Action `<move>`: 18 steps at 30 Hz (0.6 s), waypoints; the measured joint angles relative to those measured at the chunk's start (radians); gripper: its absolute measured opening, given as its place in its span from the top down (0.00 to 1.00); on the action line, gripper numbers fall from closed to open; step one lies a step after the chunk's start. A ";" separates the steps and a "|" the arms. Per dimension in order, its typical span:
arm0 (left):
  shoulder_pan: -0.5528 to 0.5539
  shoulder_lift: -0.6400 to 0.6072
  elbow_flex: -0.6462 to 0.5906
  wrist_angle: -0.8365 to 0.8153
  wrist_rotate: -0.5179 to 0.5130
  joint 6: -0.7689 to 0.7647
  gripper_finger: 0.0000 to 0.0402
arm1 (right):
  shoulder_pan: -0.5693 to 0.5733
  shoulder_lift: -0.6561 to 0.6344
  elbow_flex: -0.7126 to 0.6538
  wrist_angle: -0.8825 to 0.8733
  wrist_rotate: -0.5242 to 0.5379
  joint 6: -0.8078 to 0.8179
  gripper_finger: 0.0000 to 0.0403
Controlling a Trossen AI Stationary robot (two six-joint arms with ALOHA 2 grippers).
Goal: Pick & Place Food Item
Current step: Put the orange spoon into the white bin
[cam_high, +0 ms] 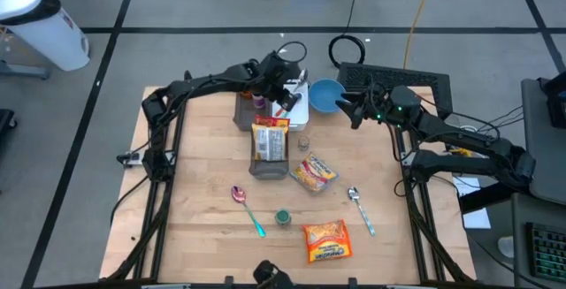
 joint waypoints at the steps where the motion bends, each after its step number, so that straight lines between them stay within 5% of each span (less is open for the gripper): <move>1: 0.003 0.000 0.000 0.003 0.000 0.000 0.99 | 0.000 0.000 0.000 0.000 0.001 -0.002 0.47; 18: 0.016 0.026 0.000 -0.009 0.006 -0.033 0.99 | 0.000 0.001 0.000 -0.009 0.025 -0.003 0.47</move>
